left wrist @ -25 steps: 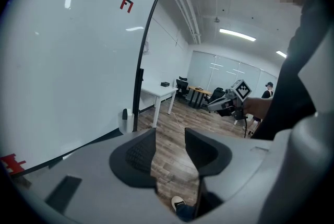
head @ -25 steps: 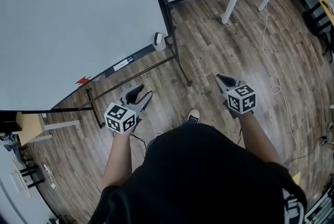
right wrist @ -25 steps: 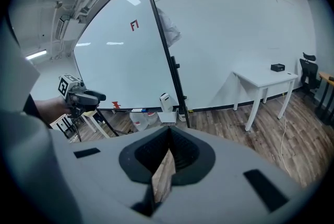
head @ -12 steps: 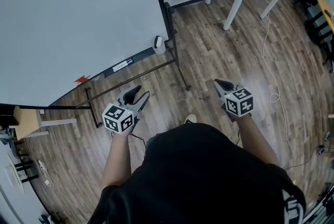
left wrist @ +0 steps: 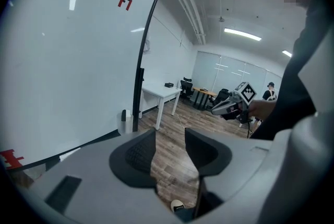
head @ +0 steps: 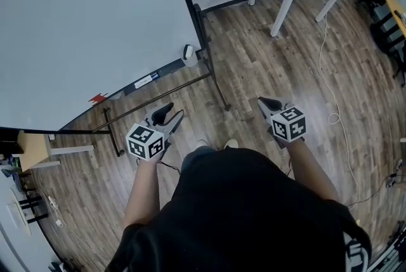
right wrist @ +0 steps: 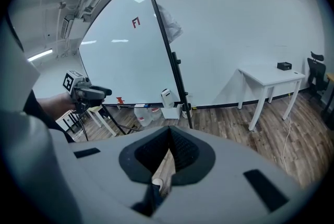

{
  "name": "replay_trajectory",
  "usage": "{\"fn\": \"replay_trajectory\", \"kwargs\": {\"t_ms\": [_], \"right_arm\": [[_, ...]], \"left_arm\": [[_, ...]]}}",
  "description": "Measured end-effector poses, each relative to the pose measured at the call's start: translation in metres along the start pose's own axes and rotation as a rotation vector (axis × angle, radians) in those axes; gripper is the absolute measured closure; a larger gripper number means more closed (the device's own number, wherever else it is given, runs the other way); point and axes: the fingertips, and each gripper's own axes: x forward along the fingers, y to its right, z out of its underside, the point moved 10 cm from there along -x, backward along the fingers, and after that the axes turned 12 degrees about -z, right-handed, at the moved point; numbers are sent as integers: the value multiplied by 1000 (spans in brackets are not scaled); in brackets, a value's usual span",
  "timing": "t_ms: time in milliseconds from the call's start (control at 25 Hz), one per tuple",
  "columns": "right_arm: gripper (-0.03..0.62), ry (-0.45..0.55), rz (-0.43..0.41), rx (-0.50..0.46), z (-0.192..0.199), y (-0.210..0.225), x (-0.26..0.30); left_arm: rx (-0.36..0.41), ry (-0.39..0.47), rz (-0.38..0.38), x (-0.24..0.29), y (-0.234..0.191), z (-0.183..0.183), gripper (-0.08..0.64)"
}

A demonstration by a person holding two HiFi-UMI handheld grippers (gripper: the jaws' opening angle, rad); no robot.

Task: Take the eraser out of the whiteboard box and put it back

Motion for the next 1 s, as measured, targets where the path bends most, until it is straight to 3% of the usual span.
{"fn": "replay_trajectory", "kwargs": {"t_ms": [1000], "right_arm": [[597,-6,-32,-19,-6,14,-10]], "left_arm": [[0,-27,-19,45,11,-17,379]]}}
